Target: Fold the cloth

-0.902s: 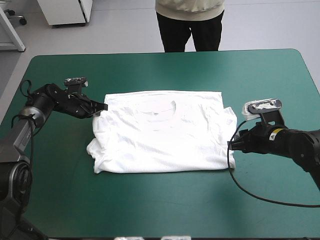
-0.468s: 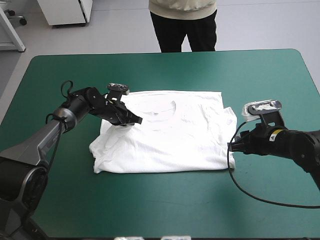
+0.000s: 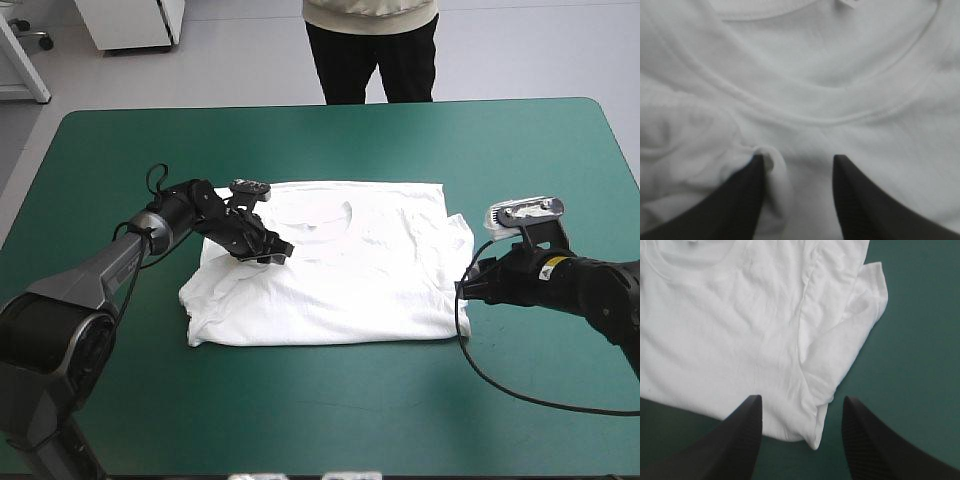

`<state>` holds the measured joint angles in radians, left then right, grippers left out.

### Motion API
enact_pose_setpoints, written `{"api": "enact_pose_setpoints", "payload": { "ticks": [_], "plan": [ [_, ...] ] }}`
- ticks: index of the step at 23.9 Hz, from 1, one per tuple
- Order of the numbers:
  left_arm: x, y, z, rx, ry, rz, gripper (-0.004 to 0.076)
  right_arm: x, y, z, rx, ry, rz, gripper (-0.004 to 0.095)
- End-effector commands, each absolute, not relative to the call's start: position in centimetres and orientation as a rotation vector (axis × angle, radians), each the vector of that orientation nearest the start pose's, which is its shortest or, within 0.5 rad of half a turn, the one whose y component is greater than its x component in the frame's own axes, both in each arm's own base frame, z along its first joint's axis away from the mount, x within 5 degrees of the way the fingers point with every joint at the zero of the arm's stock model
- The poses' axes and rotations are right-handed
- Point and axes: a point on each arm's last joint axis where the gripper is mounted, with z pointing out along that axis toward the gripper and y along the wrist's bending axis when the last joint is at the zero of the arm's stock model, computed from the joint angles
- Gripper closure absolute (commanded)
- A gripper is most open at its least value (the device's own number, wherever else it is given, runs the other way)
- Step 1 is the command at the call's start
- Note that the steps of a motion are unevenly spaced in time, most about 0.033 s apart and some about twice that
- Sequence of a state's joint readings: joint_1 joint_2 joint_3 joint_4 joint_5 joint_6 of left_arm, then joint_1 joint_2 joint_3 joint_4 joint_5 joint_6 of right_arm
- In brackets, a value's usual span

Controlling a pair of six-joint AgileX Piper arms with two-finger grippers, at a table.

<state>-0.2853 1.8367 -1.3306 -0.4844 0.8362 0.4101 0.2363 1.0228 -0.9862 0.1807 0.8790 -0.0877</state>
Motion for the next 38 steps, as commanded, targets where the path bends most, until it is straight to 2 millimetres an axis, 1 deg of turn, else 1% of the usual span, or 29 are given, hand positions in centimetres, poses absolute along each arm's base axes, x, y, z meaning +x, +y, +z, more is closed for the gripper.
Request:
{"api": "enact_pose_setpoints", "payload": {
  "ticks": [1, 3, 5, 6, 9, 11, 12, 14, 16, 17, 18, 19, 20, 21, 22, 23, 24, 28, 31, 33, 34, 35, 38],
  "plan": [
    [34.3, -13.4, 30.3, 0.59, 2.467, -0.542, 0.0282, 19.3, 5.6, 37.6, -0.253, 2.217, 0.294, 0.0402],
    [33.5, -13.1, 33.0, 0.594, 2.391, -0.517, 0.0283, 19.8, 5.4, 37.6, -0.222, 2.201, 0.268, 0.0402],
    [32.4, -12.5, 35.8, 0.598, 2.315, -0.469, 0.0283, 20.7, 4.7, 37.3, -0.177, 2.202, 0.194, 0.0403],
    [32.0, -12.2, 36.9, 0.604, 2.284, -0.445, 0.0283, 21.2, 4.3, 37.1, -0.154, 2.214, 0.168, 0.0403],
    [30.2, -11.0, 40.4, 0.597, 2.206, -0.338, 0.0283, 23.4, 2.8, 36.4, -0.1, 2.277, 0.119, 0.0404],
    [28.9, -10.1, 42.2, 0.577, 2.176, -0.256, 0.0283, 25.1, 2.0, 35.7, -0.095, 2.345, 0.157, 0.0404],
    [27.7, -9.2, 43.4, 0.552, 2.162, -0.197, 0.0283, 26.8, 1.4, 35.2, -0.126, 2.37, 0.194, 0.0405],
    [26.5, -8.9, 43.8, 0.561, 2.183, -0.194, 0.0283, 28.6, 1.1, 34.4, -0.143, 2.386, 0.197, 0.0426],
    [25.9, -8.6, 43.7, 0.582, 2.23, -0.181, 0.0283, 30.3, 1.0, 33.3, -0.144, 2.418, 0.198, 0.0451],
    [25.6, -8.4, 43.5, 0.597, 2.265, -0.154, 0.0283, 31.7, 1.3, 32.2, -0.152, 2.453, 0.21, 0.0456],
    [25.6, -8.0, 43.3, 0.578, 2.289, -0.103, 0.0283, 33.1, 1.7, 30.7, -0.167, 2.499, 0.219, 0.0455],
    [25.7, -7.8, 43.2, 0.571, 2.295, -0.075, 0.0283, 33.7, 1.8, 30.1, -0.171, 2.517, 0.225, 0.0455],
    [25.7, -7.6, 43.2, 0.57, 2.307, -0.042, 0.0283, 34.9, 2.2, 28.5, -0.179, 2.561, 0.233, 0.0453],
    [25.6, -7.6, 43.1, 0.571, 2.311, -0.042, 0.0283, 35.5, 2.3, 27.7, -0.176, 2.577, 0.23, 0.0453],
    [25.6, -7.5, 43.1, 0.573, 2.321, -0.042, 0.0283, 36.6, 2.4, 26.4, -0.177, 2.593, 0.221, 0.0453],
    [25.6, -7.5, 43.1, 0.574, 2.323, -0.042, 0.0283, 37.0, 2.4, 26.0, -0.172, 2.596, 0.222, 0.0453],
    [25.5, -7.6, 43.1, 0.574, 2.326, -0.049, 0.0283, 37.5, 2.5, 25.1, -0.173, 2.616, 0.224, 0.0456],
    [25.5, -7.5, 43.0, 0.574, 2.326, -0.042, 0.0287, 38.0, 2.6, 23.0, -0.166, 2.685, 0.247, 0.047],
    [25.6, -7.5, 43.1, 0.572, 2.316, -0.042, 0.0288, 38.0, 4.3, 22.8, -0.226, 2.687, 0.268, 0.0528],
    [25.7, -7.6, 43.1, 0.572, 2.318, -0.042, 0.0288, 37.8, 5.5, 22.8, -0.28, 2.683, 0.271, 0.059],
    [25.7, -7.6, 43.0, 0.573, 2.32, -0.042, 0.0288, 37.9, 5.8, 22.8, -0.288, 2.677, 0.266, 0.0644],
    [25.7, -7.6, 43.0, 0.572, 2.319, -0.042, 0.0288, 37.9, 5.8, 22.8, -0.279, 2.674, 0.267, 0.0669],
    [25.8, -7.6, 43.0, 0.572, 2.317, -0.042, 0.0288, 38.1, 5.6, 22.9, -0.27, 2.658, 0.248, 0.0841]
  ]
}}
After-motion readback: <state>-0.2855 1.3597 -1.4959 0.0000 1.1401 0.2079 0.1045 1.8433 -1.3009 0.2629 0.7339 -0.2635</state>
